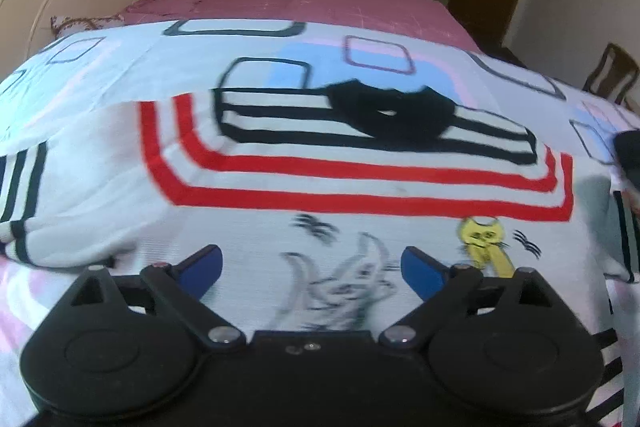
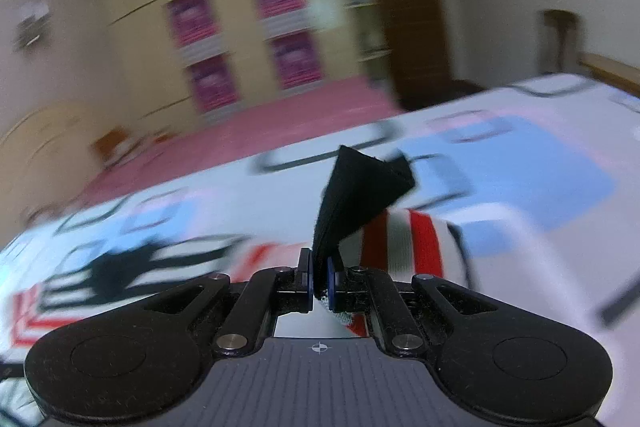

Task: Fold small clothes
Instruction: 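Grasp the black cuff with the right tool and fold the sleeve across the body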

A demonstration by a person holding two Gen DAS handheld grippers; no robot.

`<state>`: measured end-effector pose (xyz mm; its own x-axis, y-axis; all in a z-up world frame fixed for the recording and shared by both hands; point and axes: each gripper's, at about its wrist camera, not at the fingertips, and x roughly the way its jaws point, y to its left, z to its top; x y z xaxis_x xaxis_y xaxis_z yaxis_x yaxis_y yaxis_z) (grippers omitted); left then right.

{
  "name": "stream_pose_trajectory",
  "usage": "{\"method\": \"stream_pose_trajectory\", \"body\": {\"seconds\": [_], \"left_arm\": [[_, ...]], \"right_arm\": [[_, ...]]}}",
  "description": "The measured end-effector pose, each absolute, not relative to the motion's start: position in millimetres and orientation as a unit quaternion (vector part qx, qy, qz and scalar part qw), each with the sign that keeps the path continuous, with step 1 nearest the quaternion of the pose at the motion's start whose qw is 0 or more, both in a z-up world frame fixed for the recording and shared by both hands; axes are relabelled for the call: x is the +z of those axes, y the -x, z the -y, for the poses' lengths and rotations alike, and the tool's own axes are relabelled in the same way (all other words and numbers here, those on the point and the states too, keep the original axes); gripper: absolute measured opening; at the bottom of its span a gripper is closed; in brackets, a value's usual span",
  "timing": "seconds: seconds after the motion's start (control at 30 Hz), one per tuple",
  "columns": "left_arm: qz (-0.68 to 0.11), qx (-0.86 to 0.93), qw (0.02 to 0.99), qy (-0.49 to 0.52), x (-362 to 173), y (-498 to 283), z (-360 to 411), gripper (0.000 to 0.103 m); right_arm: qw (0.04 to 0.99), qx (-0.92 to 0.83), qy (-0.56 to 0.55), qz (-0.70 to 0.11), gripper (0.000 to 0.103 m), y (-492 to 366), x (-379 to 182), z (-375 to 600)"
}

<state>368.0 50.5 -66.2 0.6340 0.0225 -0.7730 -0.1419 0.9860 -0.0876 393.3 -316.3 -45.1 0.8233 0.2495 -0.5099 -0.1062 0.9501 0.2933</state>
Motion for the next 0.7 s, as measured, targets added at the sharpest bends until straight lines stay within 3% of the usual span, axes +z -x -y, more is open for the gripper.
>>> {"method": "stream_pose_trajectory", "body": {"seconds": [0.2, 0.5, 0.57, 0.6, 0.63, 0.7], "left_arm": [[-0.392, 0.057, 0.910, 0.120, -59, -347, -112, 0.088], [-0.391, 0.050, 0.905, 0.160, -63, -333, -157, 0.090], [-0.388, 0.040, 0.906, 0.164, -62, -336, -154, 0.098], [-0.384, 0.034, 0.908, 0.164, -61, -338, -151, 0.099], [-0.382, 0.028, 0.909, 0.164, -61, -338, -150, 0.099], [-0.385, 0.012, 0.907, 0.168, -62, -345, -140, 0.097]], "right_arm": [[0.931, 0.199, -0.045, -0.304, 0.006, -397, -63, 184], [0.892, 0.268, 0.049, -0.362, 0.006, -398, -115, 92], [0.897, 0.264, 0.076, -0.346, 0.014, -389, -115, 85], [0.897, 0.265, 0.081, -0.345, 0.030, -387, -114, 84], [0.898, 0.263, 0.080, -0.342, 0.052, -385, -113, 85], [0.908, 0.249, 0.076, -0.329, 0.060, -380, -110, 90]]}}
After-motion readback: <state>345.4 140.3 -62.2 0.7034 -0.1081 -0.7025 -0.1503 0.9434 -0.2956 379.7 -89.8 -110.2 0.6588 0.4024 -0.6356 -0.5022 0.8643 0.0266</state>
